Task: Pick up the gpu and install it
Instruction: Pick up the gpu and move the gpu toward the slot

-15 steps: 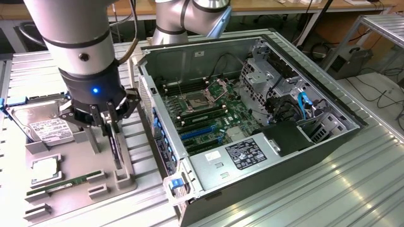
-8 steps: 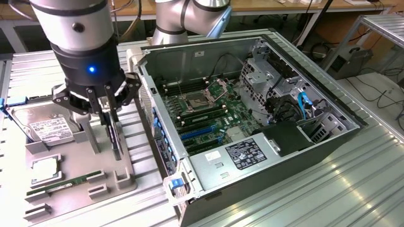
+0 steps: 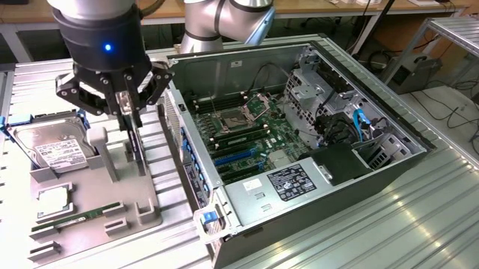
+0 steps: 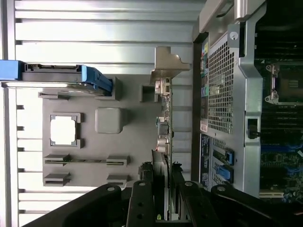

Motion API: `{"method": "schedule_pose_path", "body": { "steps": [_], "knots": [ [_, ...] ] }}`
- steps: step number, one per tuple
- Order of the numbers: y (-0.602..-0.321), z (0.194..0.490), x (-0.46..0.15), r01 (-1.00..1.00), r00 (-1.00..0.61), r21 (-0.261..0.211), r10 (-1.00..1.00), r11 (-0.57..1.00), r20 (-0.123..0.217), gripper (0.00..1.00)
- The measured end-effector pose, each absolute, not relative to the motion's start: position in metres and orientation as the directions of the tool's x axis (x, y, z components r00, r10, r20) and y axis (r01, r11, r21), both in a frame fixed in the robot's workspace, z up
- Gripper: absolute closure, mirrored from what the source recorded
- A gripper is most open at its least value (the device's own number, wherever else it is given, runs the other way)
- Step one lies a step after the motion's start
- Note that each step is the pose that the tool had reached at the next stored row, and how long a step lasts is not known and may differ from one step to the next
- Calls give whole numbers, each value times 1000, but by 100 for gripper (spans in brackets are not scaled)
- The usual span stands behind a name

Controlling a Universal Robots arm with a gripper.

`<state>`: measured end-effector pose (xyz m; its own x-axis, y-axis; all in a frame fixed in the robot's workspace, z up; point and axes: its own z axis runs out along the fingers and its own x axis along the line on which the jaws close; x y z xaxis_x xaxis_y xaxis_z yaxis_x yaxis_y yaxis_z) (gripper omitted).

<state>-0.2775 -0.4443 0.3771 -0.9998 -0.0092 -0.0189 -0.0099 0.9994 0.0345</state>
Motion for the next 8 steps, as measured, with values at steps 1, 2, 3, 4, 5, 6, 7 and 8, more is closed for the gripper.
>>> {"method": "schedule_pose_path", "body": {
  "steps": [1, 2, 3, 4, 5, 6, 7, 8],
  "knots": [
    [-445, 382, -276, -10, -1000, 34, -9, 999, -19, 74],
    [-445, 386, -274, -10, -1000, 35, -9, 999, -19, 74],
    [-445, 391, -272, -10, -1000, 35, -9, 999, -19, 74],
    [-446, 396, -269, -10, -1000, 36, -9, 999, -19, 74],
    [-447, 402, -265, -10, -1000, 37, -9, 999, -19, 74],
    [-447, 407, -262, -10, -1000, 39, -9, 999, -19, 74],
    [-448, 412, -258, -10, -1000, 41, -9, 999, -19, 74],
    [-449, 417, -255, -10, -1000, 43, -9, 999, -19, 74]
  ]
}}
